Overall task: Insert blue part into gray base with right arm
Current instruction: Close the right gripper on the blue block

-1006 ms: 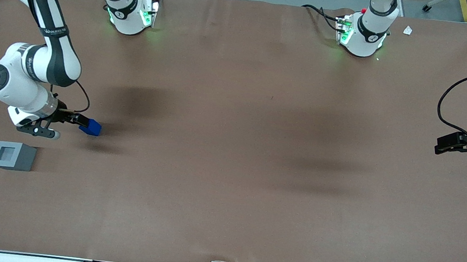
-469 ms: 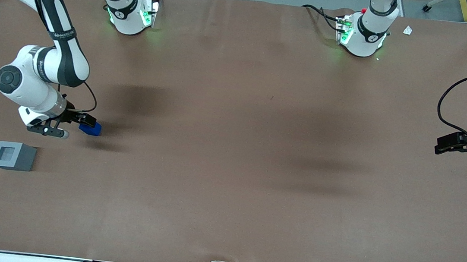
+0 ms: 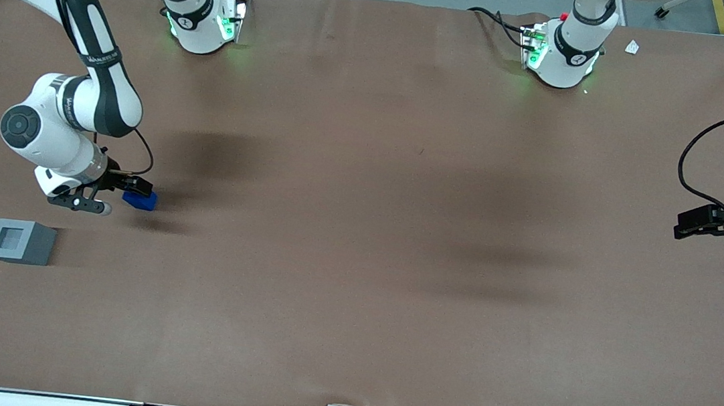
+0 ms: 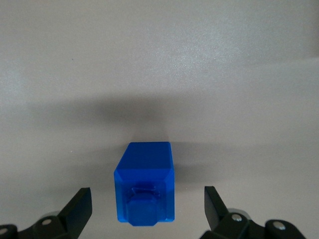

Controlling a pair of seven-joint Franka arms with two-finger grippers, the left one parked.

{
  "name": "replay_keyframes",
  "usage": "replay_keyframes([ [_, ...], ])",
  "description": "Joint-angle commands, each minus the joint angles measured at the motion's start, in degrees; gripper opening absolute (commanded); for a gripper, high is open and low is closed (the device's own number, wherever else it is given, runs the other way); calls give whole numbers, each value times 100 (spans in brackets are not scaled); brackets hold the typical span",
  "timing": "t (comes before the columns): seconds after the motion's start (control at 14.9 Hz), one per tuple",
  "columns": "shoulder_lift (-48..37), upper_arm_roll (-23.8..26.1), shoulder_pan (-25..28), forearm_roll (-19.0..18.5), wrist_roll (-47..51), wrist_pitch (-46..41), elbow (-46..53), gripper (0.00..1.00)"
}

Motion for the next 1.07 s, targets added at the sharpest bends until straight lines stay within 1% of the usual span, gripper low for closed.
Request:
replay_keyframes([
  [0.0, -50, 17, 18, 18, 80, 236, -206, 86],
  [0.07, -50, 17, 27, 18, 80, 236, -206, 84],
  [0.27, 20, 25, 27, 18, 80, 254, -188, 81],
  [0.54, 21, 17, 54, 18, 88, 254, -188, 68],
  [0.67, 21, 17, 54, 18, 88, 254, -179, 53],
  [0.94, 21, 25, 54, 18, 88, 219, -153, 9],
  [1.01, 21, 17, 62, 18, 88, 167, -83, 2],
])
